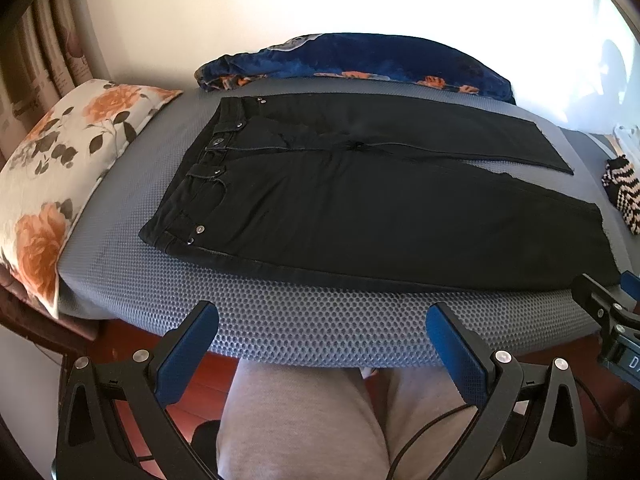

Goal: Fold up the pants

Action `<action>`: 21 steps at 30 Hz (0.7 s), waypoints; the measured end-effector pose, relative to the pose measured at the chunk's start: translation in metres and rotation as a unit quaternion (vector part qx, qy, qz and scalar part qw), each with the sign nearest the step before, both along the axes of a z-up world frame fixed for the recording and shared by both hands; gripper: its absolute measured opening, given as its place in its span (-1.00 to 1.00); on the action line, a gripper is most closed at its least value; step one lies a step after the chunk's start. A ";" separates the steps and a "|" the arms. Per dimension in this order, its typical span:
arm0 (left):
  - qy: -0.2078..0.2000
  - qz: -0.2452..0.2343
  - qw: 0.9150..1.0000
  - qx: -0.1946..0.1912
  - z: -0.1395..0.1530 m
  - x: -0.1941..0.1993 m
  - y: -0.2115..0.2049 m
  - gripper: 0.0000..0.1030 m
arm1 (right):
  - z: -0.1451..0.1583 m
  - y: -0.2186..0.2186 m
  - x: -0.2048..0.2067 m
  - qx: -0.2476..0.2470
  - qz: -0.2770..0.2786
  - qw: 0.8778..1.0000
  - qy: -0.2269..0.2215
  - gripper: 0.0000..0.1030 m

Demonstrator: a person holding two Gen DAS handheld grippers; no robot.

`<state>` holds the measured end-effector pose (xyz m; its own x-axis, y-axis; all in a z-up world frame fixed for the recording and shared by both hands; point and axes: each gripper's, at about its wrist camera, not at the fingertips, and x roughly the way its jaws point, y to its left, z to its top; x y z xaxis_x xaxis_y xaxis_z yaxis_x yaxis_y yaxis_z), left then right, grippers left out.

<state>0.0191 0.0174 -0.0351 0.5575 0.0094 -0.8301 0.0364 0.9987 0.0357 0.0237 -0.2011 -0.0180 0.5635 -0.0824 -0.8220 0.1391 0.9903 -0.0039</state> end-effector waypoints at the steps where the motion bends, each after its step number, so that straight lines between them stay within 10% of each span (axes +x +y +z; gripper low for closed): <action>1: 0.000 0.000 1.000 0.000 0.000 0.001 0.000 1.00 | 0.000 0.000 0.000 0.000 0.000 1.000 0.000 1.00; 21: -0.002 -0.003 1.000 0.005 -0.003 0.003 0.000 1.00 | -0.003 0.001 0.004 0.003 0.003 1.000 0.004 1.00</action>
